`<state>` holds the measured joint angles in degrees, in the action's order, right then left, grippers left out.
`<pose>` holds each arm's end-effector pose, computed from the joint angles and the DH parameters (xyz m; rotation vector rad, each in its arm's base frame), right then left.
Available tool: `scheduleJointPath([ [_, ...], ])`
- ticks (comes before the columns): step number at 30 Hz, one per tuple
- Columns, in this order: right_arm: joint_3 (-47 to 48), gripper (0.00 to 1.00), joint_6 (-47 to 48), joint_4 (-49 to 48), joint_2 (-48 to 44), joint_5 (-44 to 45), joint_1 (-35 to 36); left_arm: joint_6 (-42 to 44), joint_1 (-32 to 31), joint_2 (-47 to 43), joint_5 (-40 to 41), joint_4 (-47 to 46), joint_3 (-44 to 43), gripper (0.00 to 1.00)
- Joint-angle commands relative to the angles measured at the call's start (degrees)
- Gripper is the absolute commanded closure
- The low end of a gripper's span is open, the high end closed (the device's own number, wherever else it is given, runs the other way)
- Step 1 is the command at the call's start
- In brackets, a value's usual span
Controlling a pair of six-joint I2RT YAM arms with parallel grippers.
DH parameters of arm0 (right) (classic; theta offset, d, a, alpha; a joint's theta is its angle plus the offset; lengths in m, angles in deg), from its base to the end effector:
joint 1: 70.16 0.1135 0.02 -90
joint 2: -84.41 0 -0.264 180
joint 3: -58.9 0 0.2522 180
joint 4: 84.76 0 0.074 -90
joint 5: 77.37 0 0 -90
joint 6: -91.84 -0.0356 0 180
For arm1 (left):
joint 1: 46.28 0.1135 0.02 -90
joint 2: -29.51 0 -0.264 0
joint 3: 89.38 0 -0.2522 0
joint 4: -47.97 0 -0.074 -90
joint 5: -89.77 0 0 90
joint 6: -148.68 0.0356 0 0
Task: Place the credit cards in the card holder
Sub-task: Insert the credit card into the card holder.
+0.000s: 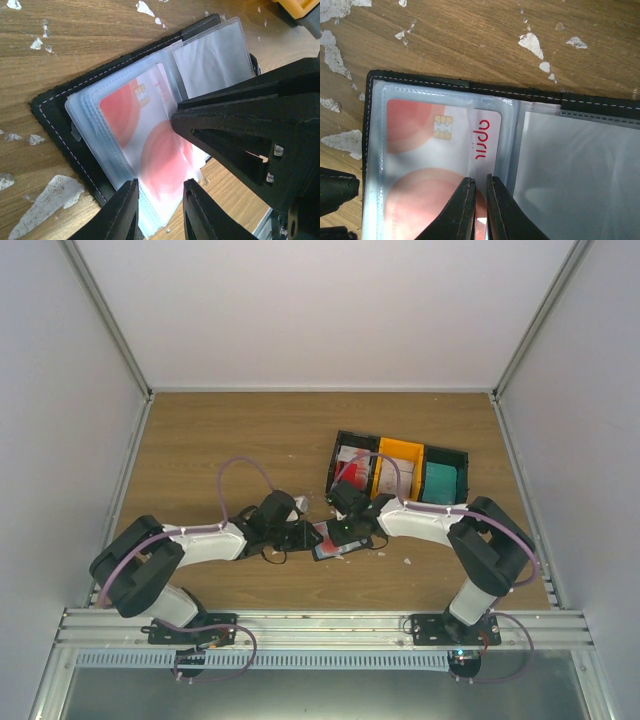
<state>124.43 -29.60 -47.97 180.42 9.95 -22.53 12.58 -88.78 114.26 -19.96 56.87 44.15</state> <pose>0.2059 0.2282 0.1471 -0.4125 2.8058 0.4140 0.1887 -0.1892 0.1413 0.0970 2.6454 -1.0520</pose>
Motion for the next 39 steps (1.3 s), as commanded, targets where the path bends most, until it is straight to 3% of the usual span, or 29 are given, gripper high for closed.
scheduleJointPath([
  [1,-2.0,0.90,-2.2,1.4,0.0,2.6,0.4,-0.5,-0.2,1.2,-0.5,-3.4,0.1,0.72],
  [16,-5.1,0.98,-4.2,-1.4,-2.1,3.3,-0.5,-0.8,-0.1,2.5,-1.5,-4.1,-0.5,0.73],
  [30,-7.5,0.99,-3.7,-4.6,-2.0,0.0,-1.3,-1.5,-0.1,5.4,-2.8,-4.5,-1.7,0.72],
  [39,-8.2,0.99,-3.7,-5.3,-2.4,-0.5,-1.5,-0.6,-0.2,4.6,-1.3,-2.4,-3.1,0.80],
])
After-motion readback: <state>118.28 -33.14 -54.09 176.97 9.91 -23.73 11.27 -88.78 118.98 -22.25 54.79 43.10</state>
